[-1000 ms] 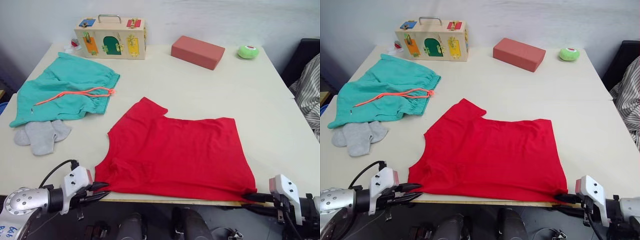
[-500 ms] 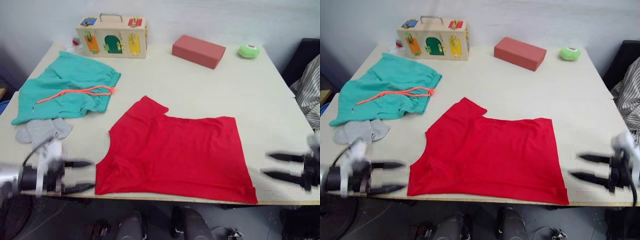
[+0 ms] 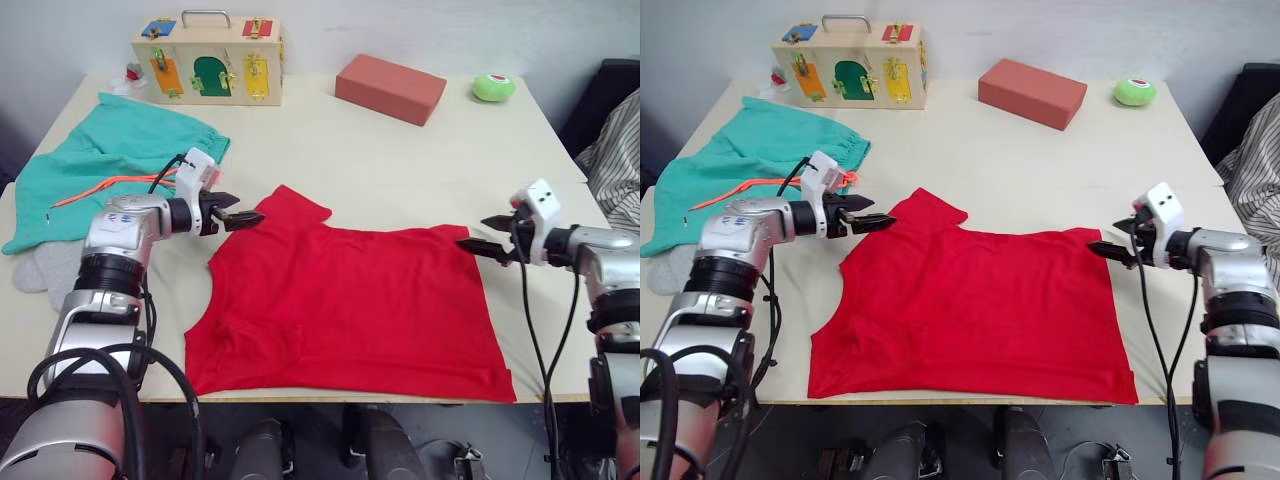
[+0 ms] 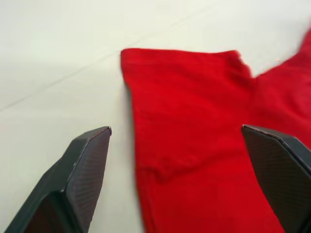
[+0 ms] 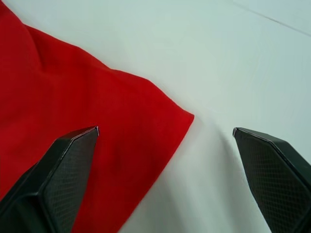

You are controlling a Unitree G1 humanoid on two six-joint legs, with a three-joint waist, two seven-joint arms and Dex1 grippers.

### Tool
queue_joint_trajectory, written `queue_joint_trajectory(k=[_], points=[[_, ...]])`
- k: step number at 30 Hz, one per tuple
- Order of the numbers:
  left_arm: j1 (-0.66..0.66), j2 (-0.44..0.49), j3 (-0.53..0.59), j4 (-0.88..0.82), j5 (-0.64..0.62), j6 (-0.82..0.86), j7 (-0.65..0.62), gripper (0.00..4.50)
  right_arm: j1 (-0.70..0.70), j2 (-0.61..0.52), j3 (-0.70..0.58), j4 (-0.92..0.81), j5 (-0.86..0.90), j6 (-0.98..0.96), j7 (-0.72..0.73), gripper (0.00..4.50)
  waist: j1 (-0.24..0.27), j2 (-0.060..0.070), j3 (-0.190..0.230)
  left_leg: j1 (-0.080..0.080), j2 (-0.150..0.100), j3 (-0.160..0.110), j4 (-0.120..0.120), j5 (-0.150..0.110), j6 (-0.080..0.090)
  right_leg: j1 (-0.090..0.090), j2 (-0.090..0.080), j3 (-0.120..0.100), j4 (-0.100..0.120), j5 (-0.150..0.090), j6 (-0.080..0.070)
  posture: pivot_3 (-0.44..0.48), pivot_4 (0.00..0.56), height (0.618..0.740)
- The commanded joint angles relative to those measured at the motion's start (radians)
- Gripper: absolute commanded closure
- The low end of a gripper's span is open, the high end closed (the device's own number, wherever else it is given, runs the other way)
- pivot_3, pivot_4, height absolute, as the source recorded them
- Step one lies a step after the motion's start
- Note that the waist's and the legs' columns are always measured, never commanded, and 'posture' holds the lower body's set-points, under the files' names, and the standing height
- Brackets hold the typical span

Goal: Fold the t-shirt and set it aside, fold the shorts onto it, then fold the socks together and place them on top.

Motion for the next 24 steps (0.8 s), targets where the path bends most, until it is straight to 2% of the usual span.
queue_joint_trajectory(k=[1,7,10,11,12,13,16,24], points=[[-0.075,-0.022,0.016,0.145,0.052,-0.079,0.034,0.01,-0.086,0.010,-0.017,0.116,-0.029,-0.016,-0.030,0.00,-0.002,0.000,0.000,0.000,0.000,0.000,0.000,0.000,0.000,0.000,0.000,0.000,0.001,0.000,0.000,0.000,0.150,0.740],[-0.141,-0.081,0.042,0.324,0.104,-0.144,0.101,0.01,-0.170,0.068,-0.029,0.235,-0.068,-0.049,-0.053,0.00,-0.006,0.000,0.000,0.001,0.000,0.000,0.003,0.000,0.000,0.000,-0.006,0.001,0.006,0.000,0.000,0.000,0.150,0.740],[-0.158,-0.111,0.080,0.372,0.104,-0.168,0.179,0.01,-0.202,0.100,-0.037,0.272,-0.079,-0.041,-0.086,0.00,-0.007,0.000,0.000,0.001,0.000,0.000,0.005,0.000,0.000,0.000,-0.007,0.001,0.007,0.000,0.000,0.000,0.150,0.740],[-0.162,-0.117,0.078,0.382,0.116,-0.167,0.176,0.00,-0.210,0.106,-0.036,0.282,-0.085,-0.036,-0.101,0.17,-0.007,0.000,0.000,0.001,0.000,0.000,0.006,0.000,0.001,0.000,-0.008,0.001,0.008,0.000,0.000,0.000,0.150,0.740],[-0.164,-0.120,0.073,0.388,0.129,-0.173,0.170,0.00,-0.213,0.110,-0.036,0.288,-0.091,-0.035,-0.104,0.38,-0.007,0.000,0.000,0.001,0.000,0.000,0.008,0.000,0.001,0.000,-0.008,0.002,0.009,0.000,0.000,0.000,0.150,0.740],[-0.165,-0.122,0.069,0.393,0.139,-0.173,0.163,0.19,-0.215,0.113,-0.037,0.291,-0.096,-0.039,-0.103,0.59,-0.007,0.000,0.000,0.001,0.000,0.000,0.009,0.000,0.001,0.000,-0.008,0.003,0.010,0.000,0.000,0.000,0.150,0.740],[-0.168,-0.132,0.076,0.411,0.157,-0.168,0.172,0.90,-0.220,0.119,-0.042,0.295,-0.104,-0.044,-0.091,1.60,-0.007,0.000,0.000,0.001,0.000,0.000,0.010,0.000,0.001,0.000,-0.008,0.003,0.012,0.000,0.000,0.000,0.150,0.740],[-0.162,-0.137,0.087,0.423,0.197,-0.202,0.175,3.52,-0.221,0.108,-0.061,0.290,-0.112,-0.037,-0.036,4.49,-0.007,0.000,0.000,0.001,0.000,0.000,0.011,0.000,0.001,0.000,-0.008,0.003,0.013,0.000,0.000,0.000,0.150,0.740]])
